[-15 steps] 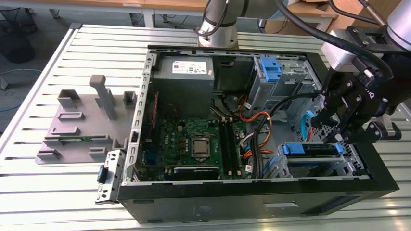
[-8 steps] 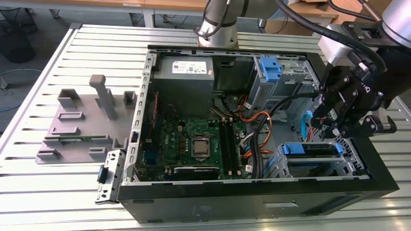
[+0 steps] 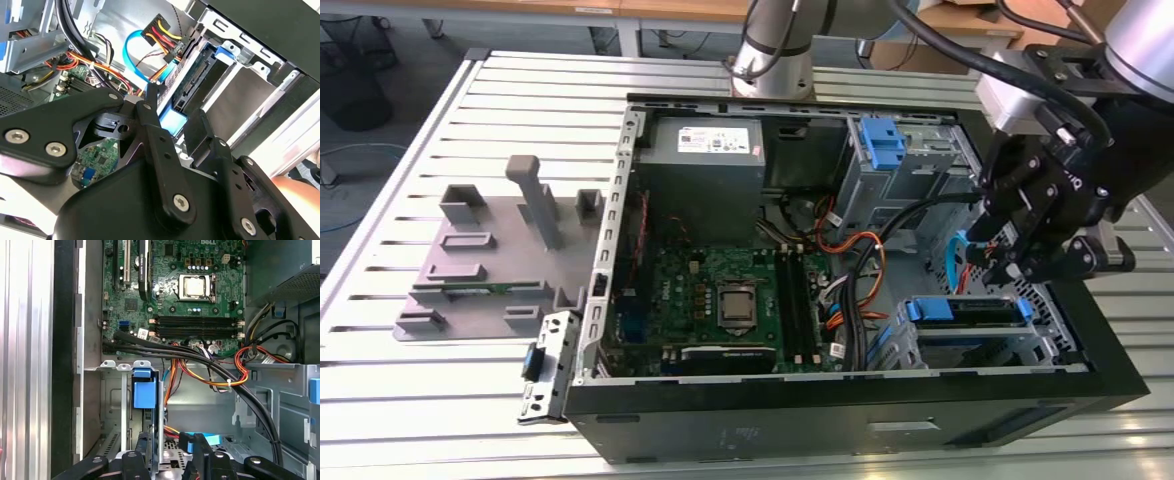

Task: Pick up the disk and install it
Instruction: 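Insert the first disk wire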

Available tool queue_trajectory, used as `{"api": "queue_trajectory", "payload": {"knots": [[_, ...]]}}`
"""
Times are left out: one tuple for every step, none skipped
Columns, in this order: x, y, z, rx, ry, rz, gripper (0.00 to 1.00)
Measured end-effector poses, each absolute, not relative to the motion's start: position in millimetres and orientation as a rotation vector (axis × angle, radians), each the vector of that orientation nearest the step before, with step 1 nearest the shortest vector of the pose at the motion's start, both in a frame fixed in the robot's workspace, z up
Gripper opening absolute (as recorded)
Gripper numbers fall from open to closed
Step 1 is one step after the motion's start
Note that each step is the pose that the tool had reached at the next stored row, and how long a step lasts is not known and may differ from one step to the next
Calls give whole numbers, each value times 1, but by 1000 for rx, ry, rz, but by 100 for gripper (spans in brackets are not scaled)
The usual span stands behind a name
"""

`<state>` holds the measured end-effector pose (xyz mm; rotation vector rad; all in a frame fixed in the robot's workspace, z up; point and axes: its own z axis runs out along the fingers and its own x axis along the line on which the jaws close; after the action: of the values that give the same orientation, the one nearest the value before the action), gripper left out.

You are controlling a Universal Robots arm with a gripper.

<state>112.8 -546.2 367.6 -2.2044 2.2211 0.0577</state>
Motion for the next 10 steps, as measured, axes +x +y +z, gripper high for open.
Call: {"api": "queue_trajectory", "payload": {"knots": [[113,-546,367,-2204,2221,58,48],[113,-546,366,-2205,2221,57,48],[113,-546,365,-2204,2221,58,48],[113,-546,364,-2204,2221,58,48],[113,-546,362,-2204,2221,58,48],[113,-546,361,-2205,2221,57,48],[113,-546,360,-2205,2222,57,48],[113,-546,359,-2205,2222,56,48],[113,-546,358,-2206,2223,54,48],[113,-546,357,-2207,2224,52,48]]}}
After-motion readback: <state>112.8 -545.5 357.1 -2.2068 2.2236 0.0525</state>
